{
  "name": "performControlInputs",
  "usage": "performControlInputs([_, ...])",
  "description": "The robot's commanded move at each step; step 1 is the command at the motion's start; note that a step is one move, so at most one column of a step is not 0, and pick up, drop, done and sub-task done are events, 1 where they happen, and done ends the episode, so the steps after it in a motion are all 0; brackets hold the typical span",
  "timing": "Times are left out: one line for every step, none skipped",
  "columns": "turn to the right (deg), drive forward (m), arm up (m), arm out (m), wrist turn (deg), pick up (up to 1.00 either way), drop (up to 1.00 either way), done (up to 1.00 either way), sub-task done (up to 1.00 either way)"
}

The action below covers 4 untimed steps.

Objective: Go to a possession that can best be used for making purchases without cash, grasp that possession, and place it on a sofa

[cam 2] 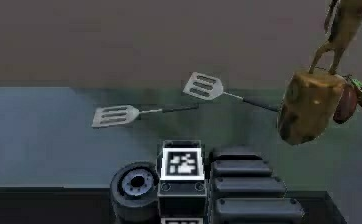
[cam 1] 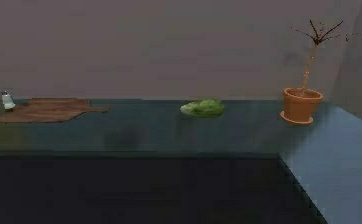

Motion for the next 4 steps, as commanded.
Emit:
performControlInputs([-45.0,0.0,0.0,0.0,0.0,0.0,0.0,0.0,0.0])
performControlInputs([-42.0,0.0,0.0,0.0,0.0,0.0,0.0,0.0,0.0])
performControlInputs([0.0,1.0,0.0,0.0,0.0,0.0,0.0,0.0,0.0])
performControlInputs([0.0,1.0,0.0,0.0,0.0,0.0,0.0,0.0,0.0])
